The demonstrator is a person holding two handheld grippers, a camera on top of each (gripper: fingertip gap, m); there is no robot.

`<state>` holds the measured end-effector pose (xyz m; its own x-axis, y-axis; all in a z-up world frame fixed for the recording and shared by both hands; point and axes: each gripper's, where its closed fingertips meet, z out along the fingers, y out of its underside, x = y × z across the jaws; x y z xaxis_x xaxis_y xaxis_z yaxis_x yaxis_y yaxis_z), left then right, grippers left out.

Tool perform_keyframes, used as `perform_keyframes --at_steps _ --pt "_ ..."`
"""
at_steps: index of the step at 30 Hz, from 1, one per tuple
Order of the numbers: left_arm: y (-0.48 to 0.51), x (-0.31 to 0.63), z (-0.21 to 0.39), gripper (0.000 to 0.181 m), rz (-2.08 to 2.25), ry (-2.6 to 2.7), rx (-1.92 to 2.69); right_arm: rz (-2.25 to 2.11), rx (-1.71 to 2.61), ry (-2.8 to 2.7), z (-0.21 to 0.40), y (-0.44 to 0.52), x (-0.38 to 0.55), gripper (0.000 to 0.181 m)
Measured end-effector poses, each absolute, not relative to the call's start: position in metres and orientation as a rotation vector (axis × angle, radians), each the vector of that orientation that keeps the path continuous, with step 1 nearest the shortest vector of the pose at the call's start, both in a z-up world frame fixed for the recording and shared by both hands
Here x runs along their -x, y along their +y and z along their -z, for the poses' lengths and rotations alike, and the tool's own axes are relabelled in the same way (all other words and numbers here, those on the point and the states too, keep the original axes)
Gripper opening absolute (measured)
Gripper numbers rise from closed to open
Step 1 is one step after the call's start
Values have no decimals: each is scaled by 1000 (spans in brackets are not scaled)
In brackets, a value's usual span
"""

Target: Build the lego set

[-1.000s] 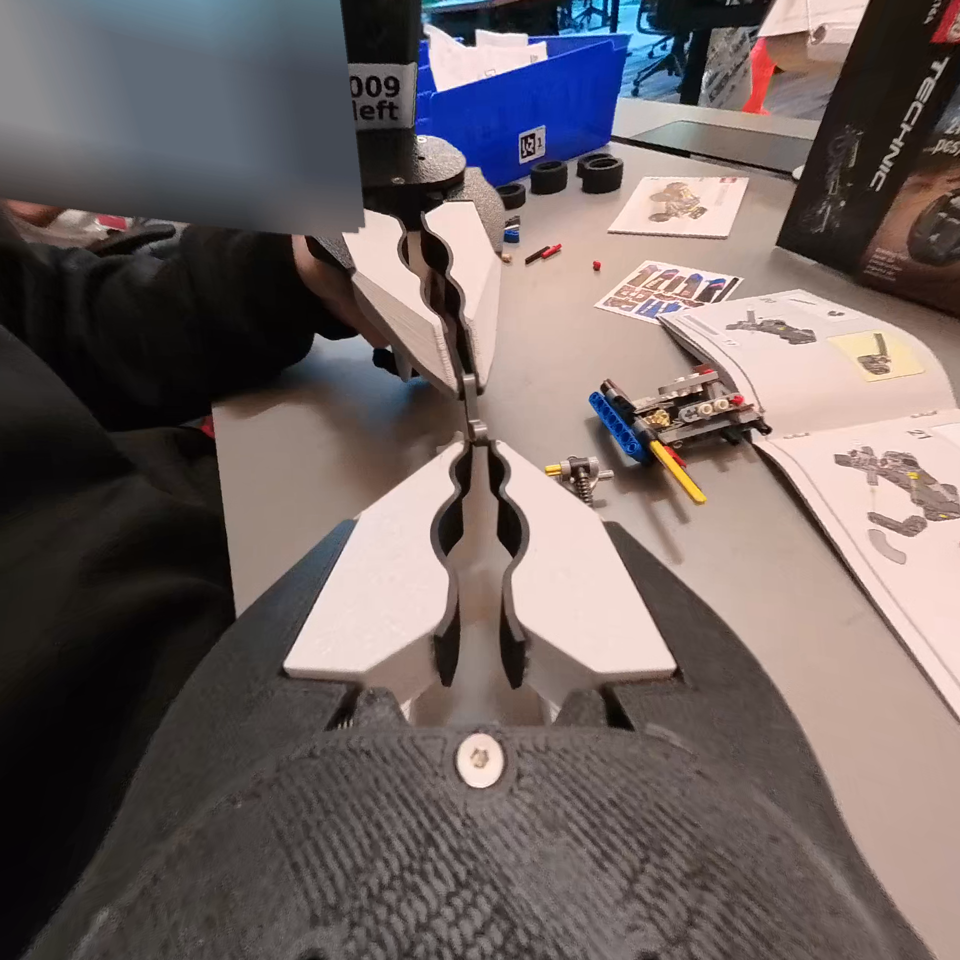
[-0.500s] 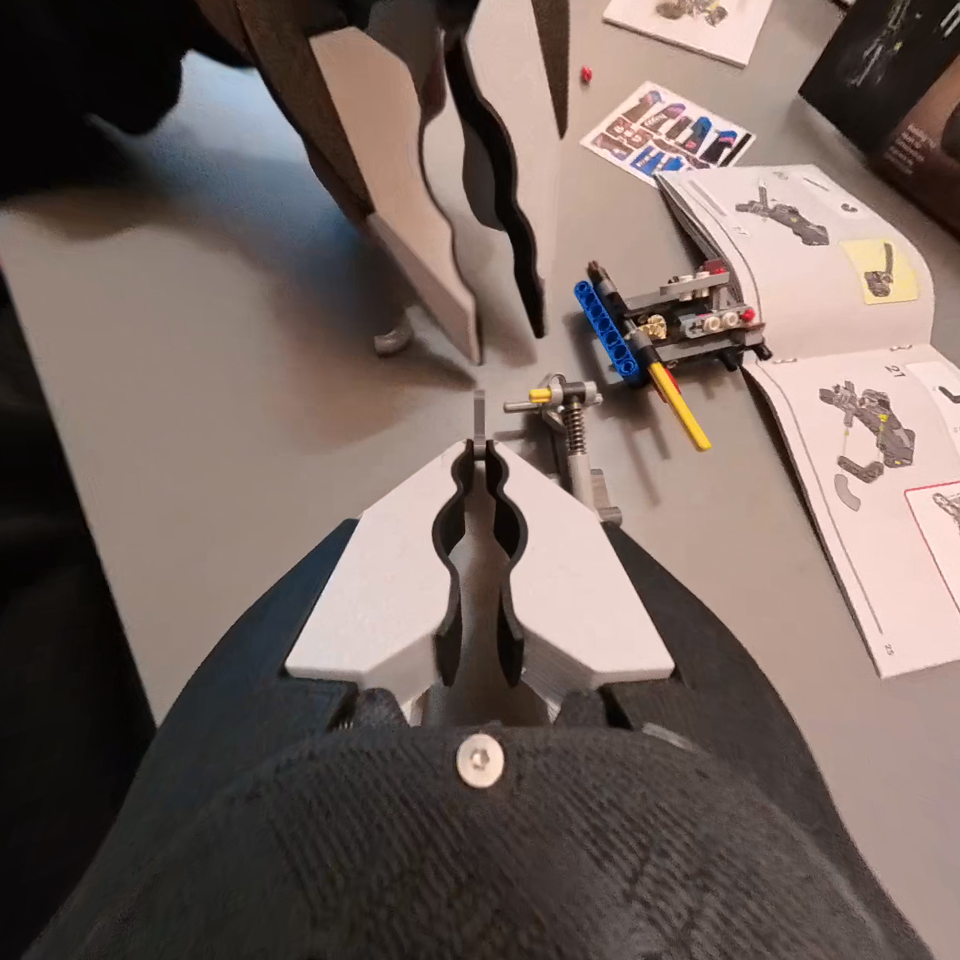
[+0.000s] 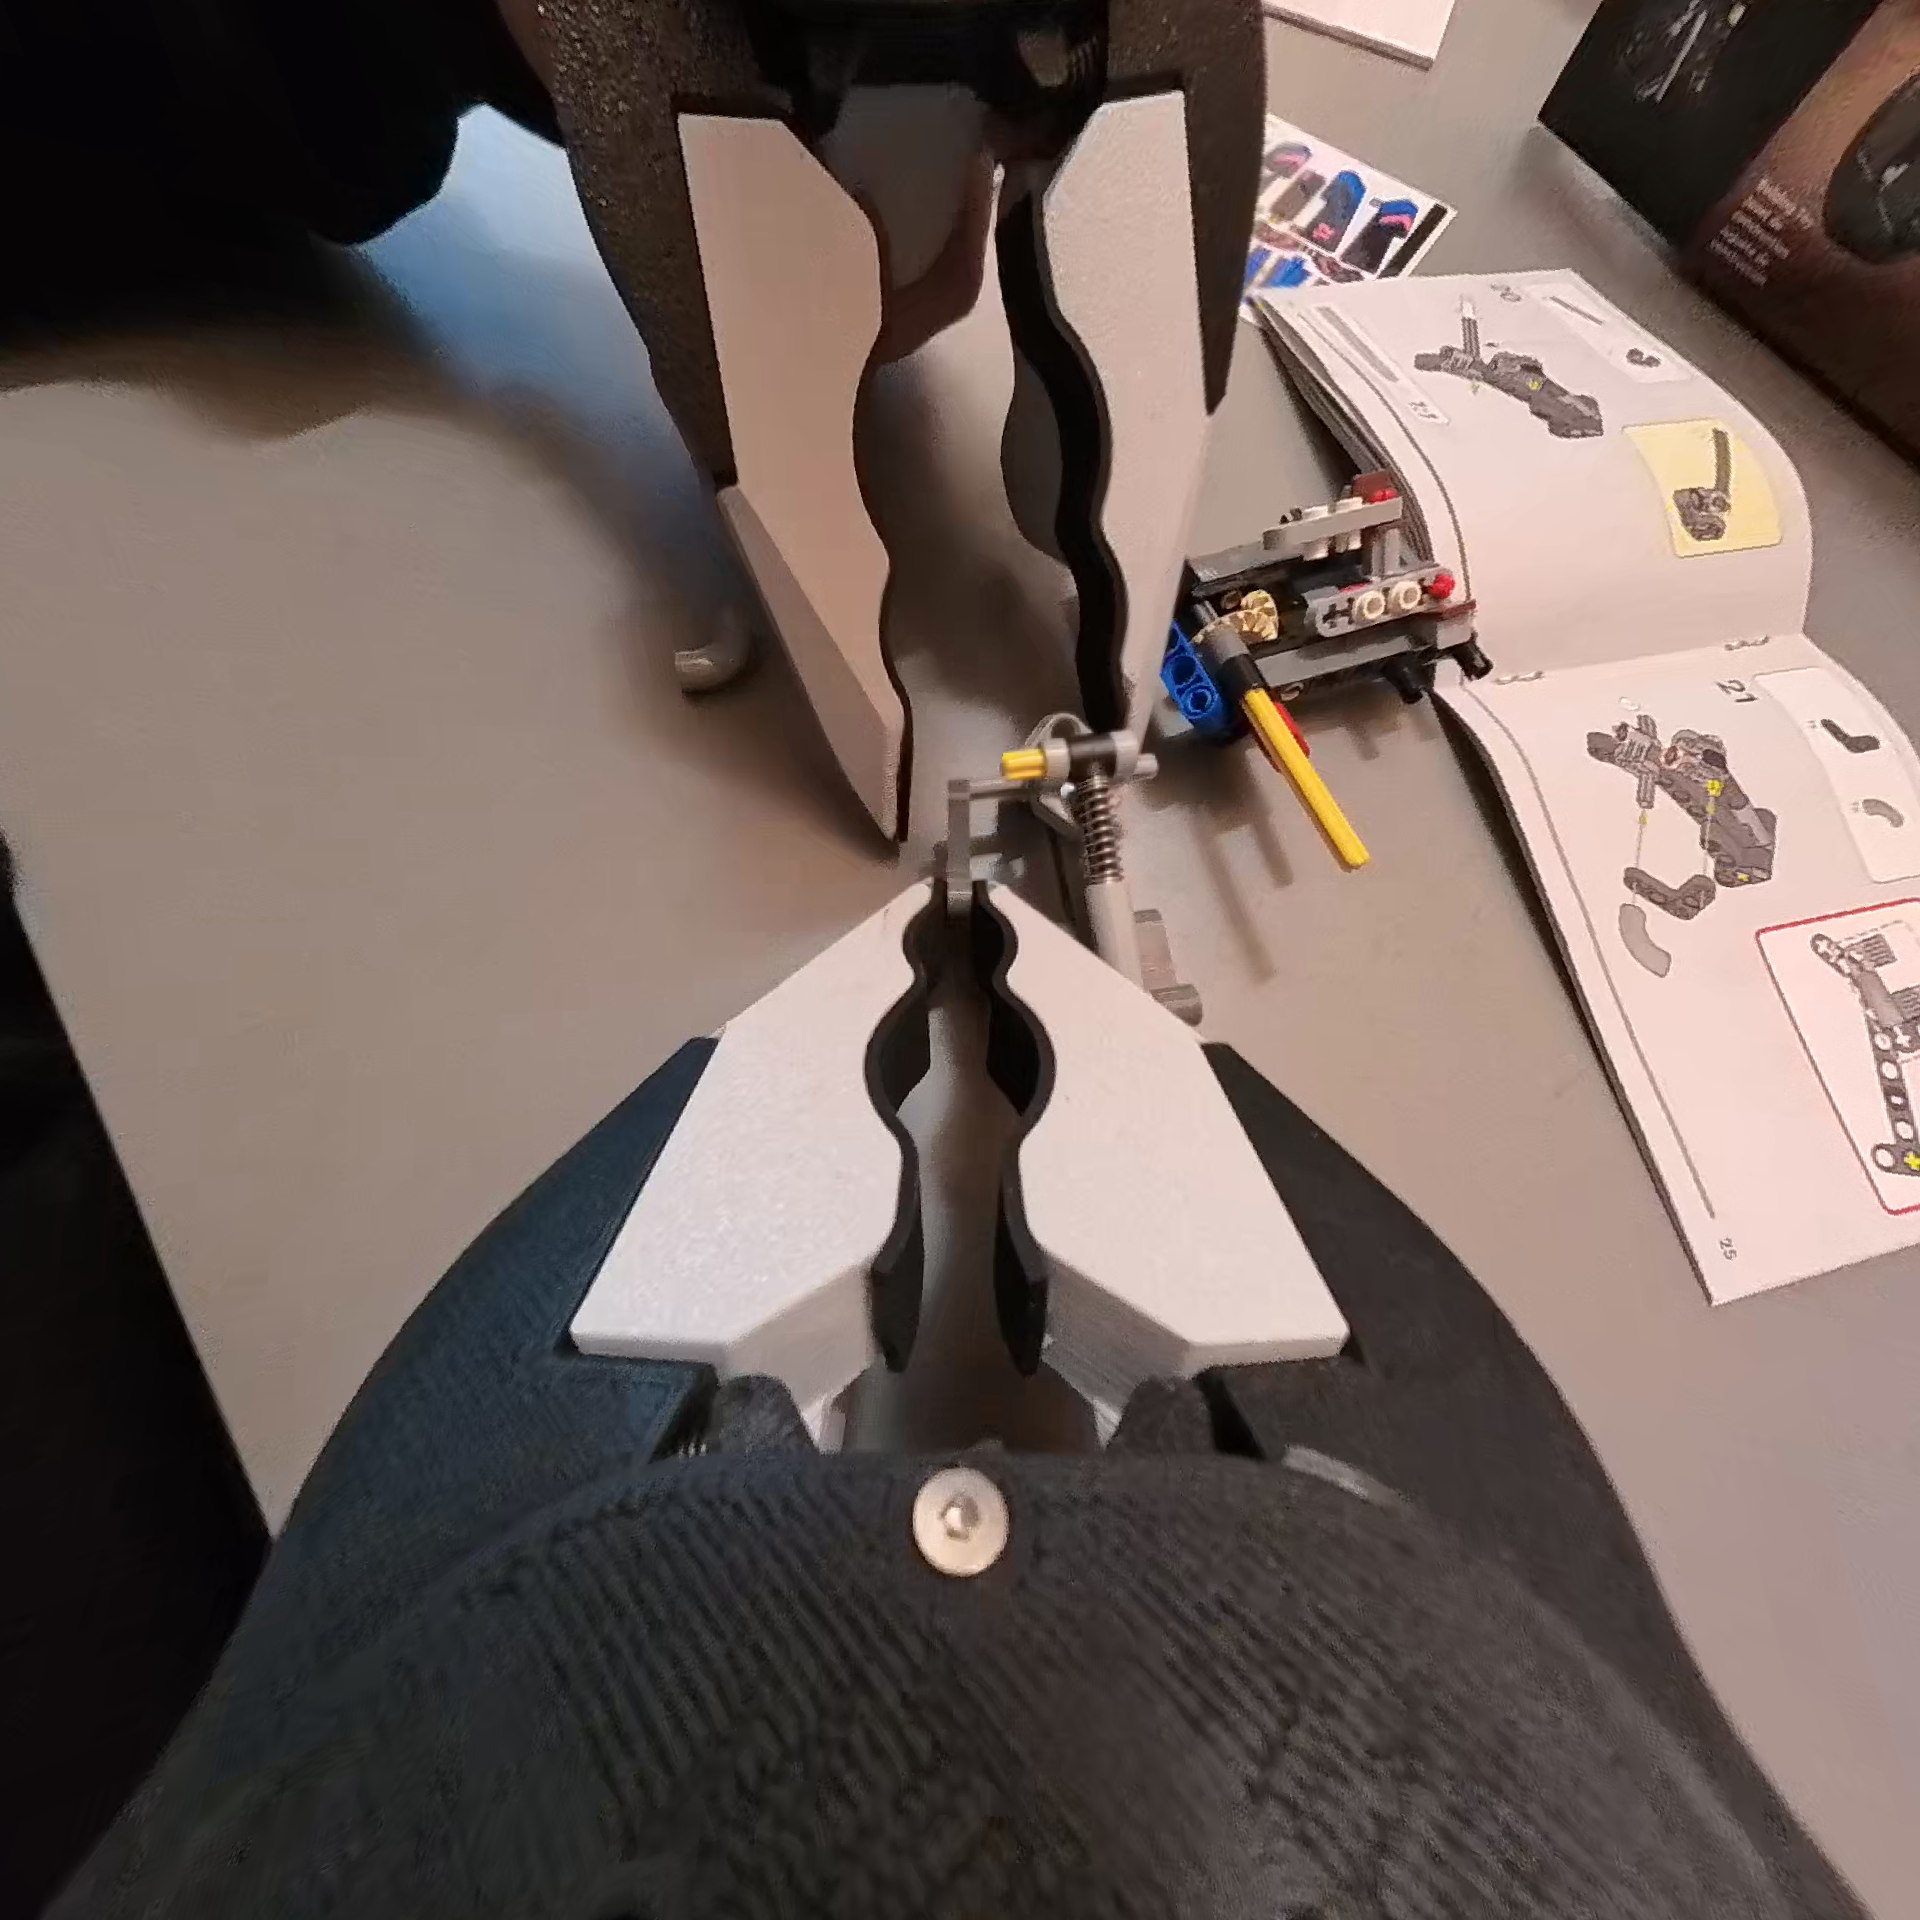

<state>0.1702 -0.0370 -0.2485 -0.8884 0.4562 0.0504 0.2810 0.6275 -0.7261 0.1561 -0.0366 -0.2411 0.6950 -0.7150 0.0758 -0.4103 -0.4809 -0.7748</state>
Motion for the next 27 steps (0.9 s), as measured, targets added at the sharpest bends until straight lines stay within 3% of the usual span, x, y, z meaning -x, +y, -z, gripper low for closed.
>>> perform_keyframes --at_steps 27 --pt "-41 -178 251 14 -1170 -2665 539 502 2176 770 243 -39 -152 2"
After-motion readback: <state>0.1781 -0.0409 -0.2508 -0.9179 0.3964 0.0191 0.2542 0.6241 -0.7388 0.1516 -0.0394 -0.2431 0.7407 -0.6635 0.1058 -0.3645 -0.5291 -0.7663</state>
